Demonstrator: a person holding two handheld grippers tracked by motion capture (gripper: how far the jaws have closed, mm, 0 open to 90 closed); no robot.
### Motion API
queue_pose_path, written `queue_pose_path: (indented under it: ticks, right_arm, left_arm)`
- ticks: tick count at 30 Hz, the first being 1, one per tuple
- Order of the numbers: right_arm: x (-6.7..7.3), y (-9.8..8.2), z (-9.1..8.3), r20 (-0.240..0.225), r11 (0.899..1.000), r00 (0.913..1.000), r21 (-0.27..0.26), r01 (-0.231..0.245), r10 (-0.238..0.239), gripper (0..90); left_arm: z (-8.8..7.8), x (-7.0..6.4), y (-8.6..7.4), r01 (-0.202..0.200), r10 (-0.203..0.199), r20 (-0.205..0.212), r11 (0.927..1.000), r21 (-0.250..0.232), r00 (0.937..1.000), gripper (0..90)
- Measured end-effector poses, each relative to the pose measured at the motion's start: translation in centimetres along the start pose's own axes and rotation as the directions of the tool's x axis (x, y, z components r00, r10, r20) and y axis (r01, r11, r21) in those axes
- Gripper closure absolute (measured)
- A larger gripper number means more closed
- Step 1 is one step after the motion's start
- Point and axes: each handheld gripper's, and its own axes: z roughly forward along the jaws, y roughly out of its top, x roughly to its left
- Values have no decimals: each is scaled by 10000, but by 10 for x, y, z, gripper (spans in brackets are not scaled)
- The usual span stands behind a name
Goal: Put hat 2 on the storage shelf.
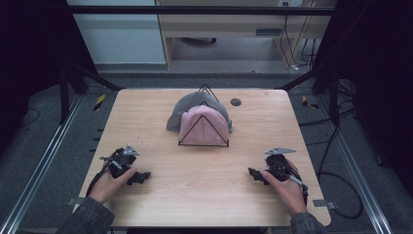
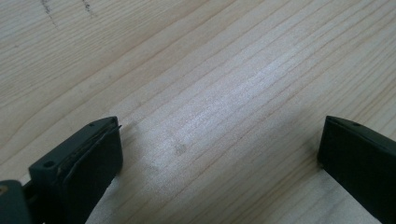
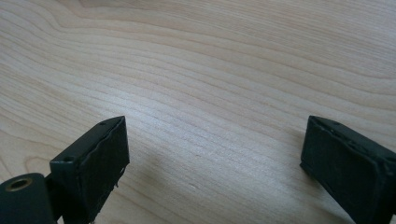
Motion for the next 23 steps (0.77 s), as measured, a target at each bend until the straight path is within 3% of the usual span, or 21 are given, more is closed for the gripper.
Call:
queue_pose_path:
  ticks: [5,11,23]
  right_arm:
    - [7,-5,2,217,9995,9996,-240,189,-184,40]
    - [12,-13,6,663,9911,9906,-507,1229,-1194,14]
    - [9,-15,4,614,9902,9901,-515,1297,-1264,13]
  left_arm:
    - [0,0,-2,-36,37,31,9998,-191,10000,0]
    - [0,0,-2,-10,11,41,9997,-252,10000,0]
    - [1,0,-2,-59,61,111,9997,-252,9999,0]
